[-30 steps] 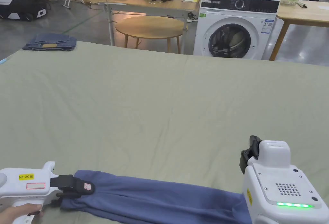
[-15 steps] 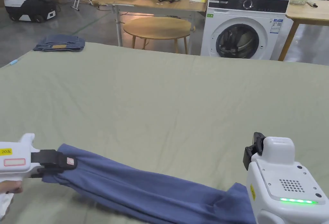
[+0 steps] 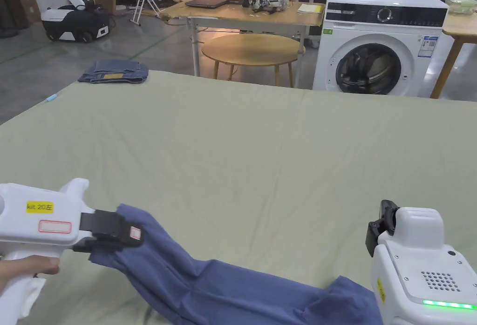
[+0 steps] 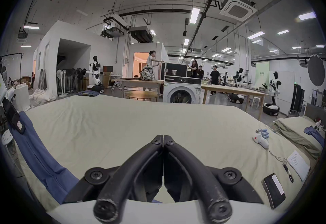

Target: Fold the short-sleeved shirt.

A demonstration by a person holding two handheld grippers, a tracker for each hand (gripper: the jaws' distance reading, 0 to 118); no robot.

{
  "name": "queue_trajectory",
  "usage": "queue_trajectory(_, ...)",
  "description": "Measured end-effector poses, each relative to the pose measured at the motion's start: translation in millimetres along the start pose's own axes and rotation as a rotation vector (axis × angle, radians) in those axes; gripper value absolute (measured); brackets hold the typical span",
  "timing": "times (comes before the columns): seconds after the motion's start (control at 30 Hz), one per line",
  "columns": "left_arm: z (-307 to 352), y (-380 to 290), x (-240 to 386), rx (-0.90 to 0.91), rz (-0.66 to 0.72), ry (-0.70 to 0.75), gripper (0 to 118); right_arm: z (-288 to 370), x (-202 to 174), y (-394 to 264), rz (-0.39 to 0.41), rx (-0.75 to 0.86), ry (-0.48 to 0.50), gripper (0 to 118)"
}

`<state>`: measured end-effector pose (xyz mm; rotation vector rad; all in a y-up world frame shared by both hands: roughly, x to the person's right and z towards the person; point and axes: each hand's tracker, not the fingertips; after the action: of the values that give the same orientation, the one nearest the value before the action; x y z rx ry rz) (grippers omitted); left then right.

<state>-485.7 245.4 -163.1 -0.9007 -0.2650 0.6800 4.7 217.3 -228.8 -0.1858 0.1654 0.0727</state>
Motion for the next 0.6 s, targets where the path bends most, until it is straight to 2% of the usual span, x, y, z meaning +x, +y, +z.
queue_trajectory(0.1, -24.0, -9.3, 36.2, -0.042, -0.006, -0.073, 3, 1.5, 2.4, -0.6, -0.001, -0.003, -0.003, 0)
queue_trajectory(0.3, -104.9, -22.6, 81.5, -0.174, -0.051, -0.065, 3, 4.0, 11.0, -6.3, -0.014, -0.026, -0.021, 0)
queue_trajectory(0.43, -166.8, -45.0, 106.8, -0.262, -0.048, 0.025, 3, 6.9, 18.4, -9.2, -0.017, -0.035, -0.037, 0)
queue_trajectory(0.6, -231.9, -61.7, 103.6, -0.343, -0.094, 0.161, 3, 10.5, 27.5, -10.9, -0.016, -0.044, -0.058, 0)
